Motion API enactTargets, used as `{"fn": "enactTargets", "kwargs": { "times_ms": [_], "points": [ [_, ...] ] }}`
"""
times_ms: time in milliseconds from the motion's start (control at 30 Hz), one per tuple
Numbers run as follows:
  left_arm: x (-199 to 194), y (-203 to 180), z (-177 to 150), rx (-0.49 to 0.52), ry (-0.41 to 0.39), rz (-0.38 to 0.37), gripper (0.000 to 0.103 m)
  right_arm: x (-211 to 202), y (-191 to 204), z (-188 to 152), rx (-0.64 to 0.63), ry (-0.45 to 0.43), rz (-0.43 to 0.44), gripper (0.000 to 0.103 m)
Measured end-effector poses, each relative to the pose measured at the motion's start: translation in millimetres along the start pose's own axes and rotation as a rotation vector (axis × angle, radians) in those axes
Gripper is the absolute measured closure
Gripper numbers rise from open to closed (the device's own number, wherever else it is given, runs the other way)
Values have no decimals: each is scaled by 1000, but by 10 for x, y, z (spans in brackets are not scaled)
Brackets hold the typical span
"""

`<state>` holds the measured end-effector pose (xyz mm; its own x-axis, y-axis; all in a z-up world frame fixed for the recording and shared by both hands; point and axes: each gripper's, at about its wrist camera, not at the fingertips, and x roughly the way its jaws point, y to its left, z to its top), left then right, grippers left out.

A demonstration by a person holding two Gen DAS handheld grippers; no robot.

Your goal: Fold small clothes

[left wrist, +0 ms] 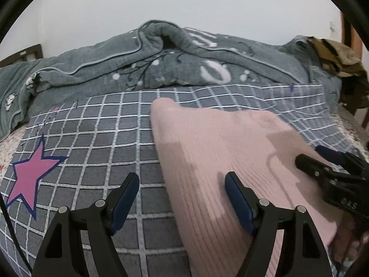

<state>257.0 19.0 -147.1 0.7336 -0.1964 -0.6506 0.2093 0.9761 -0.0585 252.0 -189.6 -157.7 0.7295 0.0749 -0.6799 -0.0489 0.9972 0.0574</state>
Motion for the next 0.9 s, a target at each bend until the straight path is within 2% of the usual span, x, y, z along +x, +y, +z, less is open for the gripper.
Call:
{"fn": "enactTargets", "kwargs": {
  "times_ms": [233,400,500,600,700,833,900],
  "points": [
    [59,39,-56,-22,49,-32,26,-51,-15,-107,-8,2,-37,32],
    [38,62,-71,-38,50,-33,24,-61,50,-102,-28,0,-70,32],
    [-39,116,-71,-78,59,-61,25,-125,47,-97,-27,6,-77,31],
    [-127,153,-75,-110,68,-77,25,-267,13,-144,-13,11,-89,31],
    [-229,115,-141,-93,81,-55,25,-440,-28,-227,-11,9,-98,31],
    [-393,20,-330,-81,139,-72,27,-654,-75,-350,0,38,-126,31],
    [-551,-82,-422,-55,134,-47,29,-830,-81,-405,5,33,-133,31]
  ]
}}
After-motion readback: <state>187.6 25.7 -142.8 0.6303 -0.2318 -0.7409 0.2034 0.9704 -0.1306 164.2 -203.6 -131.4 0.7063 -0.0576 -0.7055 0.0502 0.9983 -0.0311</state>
